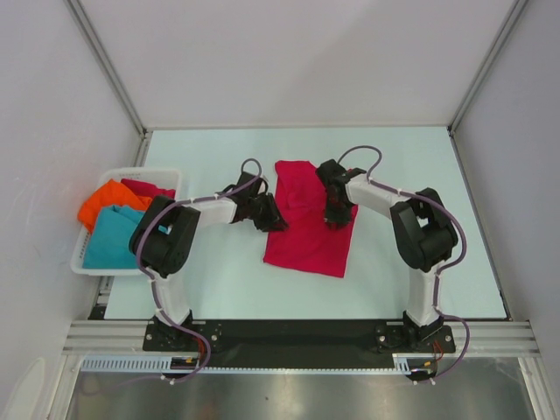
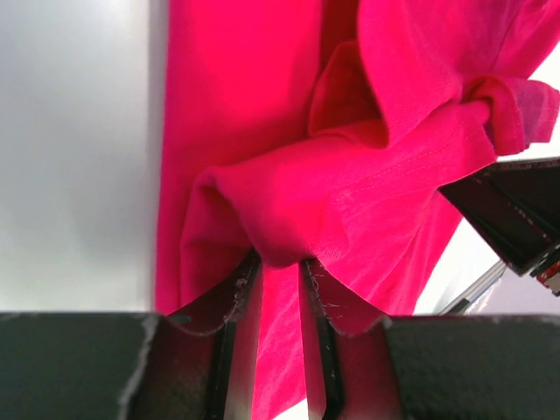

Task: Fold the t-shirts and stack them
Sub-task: Fold the folded rectangular tshirt in 1/3 of the way

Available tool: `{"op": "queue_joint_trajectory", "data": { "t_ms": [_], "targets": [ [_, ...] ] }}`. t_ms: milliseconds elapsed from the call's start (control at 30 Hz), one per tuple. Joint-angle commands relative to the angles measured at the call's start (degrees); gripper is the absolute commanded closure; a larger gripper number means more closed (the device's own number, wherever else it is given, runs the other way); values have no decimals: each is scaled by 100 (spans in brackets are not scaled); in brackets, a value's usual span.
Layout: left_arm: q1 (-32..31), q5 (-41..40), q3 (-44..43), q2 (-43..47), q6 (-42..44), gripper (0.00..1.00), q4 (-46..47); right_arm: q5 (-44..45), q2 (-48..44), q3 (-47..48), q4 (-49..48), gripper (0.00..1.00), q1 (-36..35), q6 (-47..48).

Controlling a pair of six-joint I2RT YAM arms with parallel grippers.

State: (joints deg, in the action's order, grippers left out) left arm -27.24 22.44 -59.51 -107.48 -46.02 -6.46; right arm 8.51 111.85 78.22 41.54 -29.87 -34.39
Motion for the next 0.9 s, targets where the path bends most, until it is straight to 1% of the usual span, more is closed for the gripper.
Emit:
{"op": "queue_joint_trajectory", "data": {
  "t_ms": [0, 333, 533, 867],
  "targets": [
    [-35, 50, -254, -150, 32, 73, 189, 194, 249, 597, -164, 72, 77, 143],
    [-35, 24, -693, -308, 137, 73, -92, 203, 820, 1582, 56, 72, 245, 275],
    [-35, -73, -852, -273, 216, 73, -259, 291, 777, 1662, 109, 72, 297, 337],
    [-35, -55, -1124, -449, 225, 73, -356, 265, 1066, 2021, 117, 72, 473, 416]
  ]
}}
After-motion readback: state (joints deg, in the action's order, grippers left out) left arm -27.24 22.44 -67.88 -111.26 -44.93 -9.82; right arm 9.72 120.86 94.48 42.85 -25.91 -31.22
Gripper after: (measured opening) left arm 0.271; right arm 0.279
